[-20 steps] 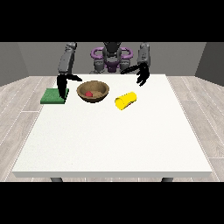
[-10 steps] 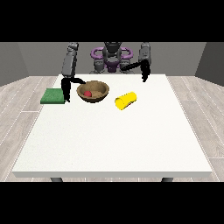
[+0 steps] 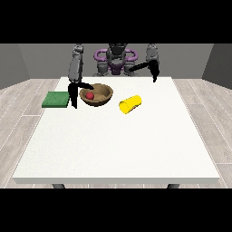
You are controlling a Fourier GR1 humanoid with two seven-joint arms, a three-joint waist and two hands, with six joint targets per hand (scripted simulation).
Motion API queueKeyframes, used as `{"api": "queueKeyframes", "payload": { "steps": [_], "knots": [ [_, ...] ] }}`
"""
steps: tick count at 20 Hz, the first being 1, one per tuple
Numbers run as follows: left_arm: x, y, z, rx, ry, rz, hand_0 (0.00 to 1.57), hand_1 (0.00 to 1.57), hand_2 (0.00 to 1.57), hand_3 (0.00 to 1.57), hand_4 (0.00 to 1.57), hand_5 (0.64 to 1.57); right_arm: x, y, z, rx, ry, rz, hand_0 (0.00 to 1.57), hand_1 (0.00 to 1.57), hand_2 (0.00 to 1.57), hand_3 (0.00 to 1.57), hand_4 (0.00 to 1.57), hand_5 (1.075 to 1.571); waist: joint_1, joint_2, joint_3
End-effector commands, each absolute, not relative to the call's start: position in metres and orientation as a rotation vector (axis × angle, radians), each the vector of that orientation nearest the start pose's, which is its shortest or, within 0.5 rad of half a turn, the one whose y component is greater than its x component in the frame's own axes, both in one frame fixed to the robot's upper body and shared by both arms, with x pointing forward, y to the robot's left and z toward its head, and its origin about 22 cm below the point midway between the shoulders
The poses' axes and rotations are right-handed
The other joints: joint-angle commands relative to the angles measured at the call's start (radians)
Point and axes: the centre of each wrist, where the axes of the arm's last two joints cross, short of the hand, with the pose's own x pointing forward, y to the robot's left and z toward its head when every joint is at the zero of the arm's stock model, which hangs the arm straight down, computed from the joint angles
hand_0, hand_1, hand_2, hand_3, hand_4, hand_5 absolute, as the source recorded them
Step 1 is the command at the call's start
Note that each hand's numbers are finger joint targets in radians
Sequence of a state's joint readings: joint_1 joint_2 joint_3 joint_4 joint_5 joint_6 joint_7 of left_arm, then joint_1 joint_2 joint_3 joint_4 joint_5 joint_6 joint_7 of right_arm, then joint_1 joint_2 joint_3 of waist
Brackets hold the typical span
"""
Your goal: Pick the cup and pour the ball into the bowl, then pick the bowl and place it on the pad
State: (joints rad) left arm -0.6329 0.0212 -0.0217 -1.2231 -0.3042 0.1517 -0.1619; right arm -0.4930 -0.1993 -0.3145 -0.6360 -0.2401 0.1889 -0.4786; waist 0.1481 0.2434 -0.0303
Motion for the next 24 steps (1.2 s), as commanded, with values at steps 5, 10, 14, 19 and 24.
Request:
{"api": "queueKeyframes", "payload": {
  "steps": [5, 10, 14, 19, 24],
  "knots": [
    [0.36, 0.167, 0.051, 0.224, -1.883, -0.364, 0.0, 0.0, 0.0, 0.0, 0.0, 1.563, 0.355, -0.241, -0.057, 0.146, -1.507, -0.248, 0.0, 0.0, 0.0, 0.0, 0.37, 1.551, -0.039, -0.106, 0.0301],
    [0.361, 0.186, 0.076, 0.194, -1.949, -0.377, 0.0, 0.0, 0.0, 0.0, 0.0, 1.566, 0.347, -0.251, -0.074, 0.111, -1.479, -0.32, 0.0, 0.0, 0.0, 0.0, 0.38, 1.55, 0.023, -0.024, 0.0307],
    [0.371, 0.172, 0.097, 0.172, -1.957, -0.372, 0.0, 0.0, 0.0, 0.0, 0.0, 1.568, 0.336, -0.263, -0.084, -0.106, -1.278, -0.194, 1.57, 1.57, 1.57, 1.57, 1.04, 1.553, 0.03, -0.04, 0.0293],
    [0.377, 0.204, 0.086, 0.221, -1.931, -0.315, 0.0, 0.0, 0.0, 0.0, 0.0, 1.57, 0.363, -0.271, -0.048, -0.146, -1.29, -0.13, 1.57, 1.57, 1.57, 1.57, 1.03, 1.55, -0.028, -0.056, 0.0289],
    [0.358, 0.237, 0.039, 0.236, -1.839, -0.274, 0.0, 0.0, 0.0, 0.0, 0.0, 1.57, 0.362, -0.25, -0.051, -0.157, -1.213, -0.104, 1.57, 1.57, 1.57, 1.57, 1.02, 1.552, -0.075, -0.146, 0.0299]
  ]
}}
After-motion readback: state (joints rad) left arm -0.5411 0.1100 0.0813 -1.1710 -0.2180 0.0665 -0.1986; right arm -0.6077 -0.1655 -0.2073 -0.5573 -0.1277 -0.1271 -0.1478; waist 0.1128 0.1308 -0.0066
